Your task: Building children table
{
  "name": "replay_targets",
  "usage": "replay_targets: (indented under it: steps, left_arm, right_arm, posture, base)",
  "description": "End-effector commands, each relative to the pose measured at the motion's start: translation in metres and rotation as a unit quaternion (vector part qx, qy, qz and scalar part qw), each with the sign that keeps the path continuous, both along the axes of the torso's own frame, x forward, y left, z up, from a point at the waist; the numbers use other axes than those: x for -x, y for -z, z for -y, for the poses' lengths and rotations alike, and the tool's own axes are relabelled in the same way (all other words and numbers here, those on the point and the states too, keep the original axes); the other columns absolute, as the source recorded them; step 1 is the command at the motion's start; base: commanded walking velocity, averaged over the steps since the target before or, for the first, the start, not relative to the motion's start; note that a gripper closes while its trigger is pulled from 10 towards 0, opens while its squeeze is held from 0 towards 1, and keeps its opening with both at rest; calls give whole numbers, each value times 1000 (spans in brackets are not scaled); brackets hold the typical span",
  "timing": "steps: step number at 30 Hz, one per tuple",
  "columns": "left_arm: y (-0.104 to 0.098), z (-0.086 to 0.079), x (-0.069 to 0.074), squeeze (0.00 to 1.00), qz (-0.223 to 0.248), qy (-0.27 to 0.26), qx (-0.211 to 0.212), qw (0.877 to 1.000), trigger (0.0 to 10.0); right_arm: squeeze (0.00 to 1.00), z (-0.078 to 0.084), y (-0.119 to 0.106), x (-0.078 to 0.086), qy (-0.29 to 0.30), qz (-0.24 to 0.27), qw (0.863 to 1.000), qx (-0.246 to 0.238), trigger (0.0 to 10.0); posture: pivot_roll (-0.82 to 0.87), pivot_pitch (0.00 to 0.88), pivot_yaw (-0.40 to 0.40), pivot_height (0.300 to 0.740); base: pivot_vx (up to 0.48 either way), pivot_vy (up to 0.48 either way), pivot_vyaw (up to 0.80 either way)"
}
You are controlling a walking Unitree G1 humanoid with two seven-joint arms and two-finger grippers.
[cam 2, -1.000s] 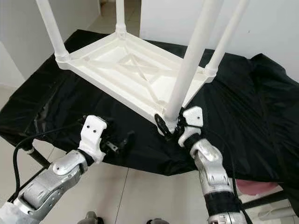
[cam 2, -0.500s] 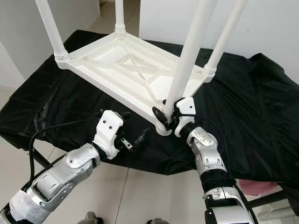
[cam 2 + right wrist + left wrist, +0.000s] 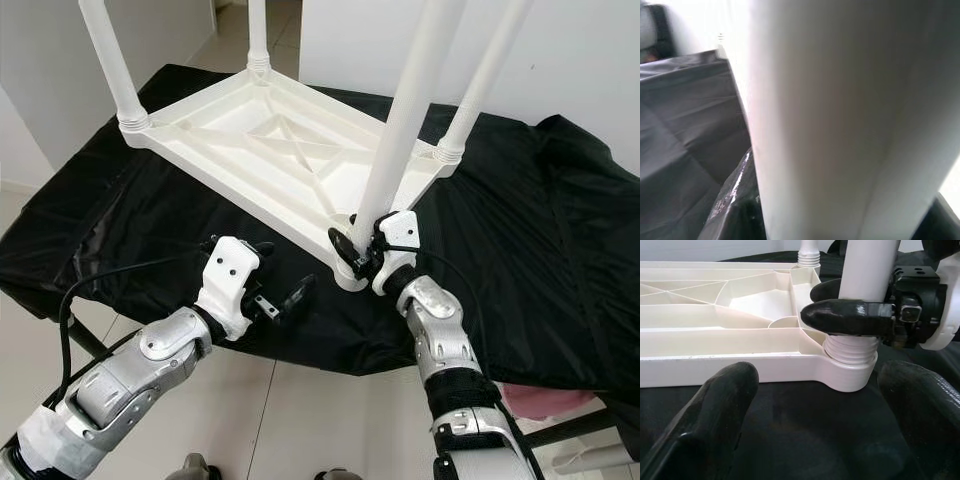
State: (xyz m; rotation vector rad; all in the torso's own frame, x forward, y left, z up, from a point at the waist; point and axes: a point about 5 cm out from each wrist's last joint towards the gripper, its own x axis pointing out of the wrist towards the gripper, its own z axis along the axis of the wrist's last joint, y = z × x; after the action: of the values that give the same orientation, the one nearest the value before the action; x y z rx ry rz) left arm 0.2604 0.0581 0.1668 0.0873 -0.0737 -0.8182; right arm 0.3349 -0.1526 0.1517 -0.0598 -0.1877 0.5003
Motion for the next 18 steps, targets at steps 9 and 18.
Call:
replay_targets:
  steps: [9, 18]
  left_arm:
    - [-2, 9, 12, 0, -14, 148, 9, 989, 10000]
    - [-5, 3, 4, 0, -14, 127, 14, 992, 10000]
  right_arm:
    - [0, -15, 16, 21, 97, -43, 994, -28, 10000]
    - [0, -23, 27, 41, 226, -65, 971, -40, 10000]
  posture:
    - [16, 134, -17, 740]
    - [27, 128, -7, 740]
  base:
    - [0, 0, 0]
    - [0, 0, 0]
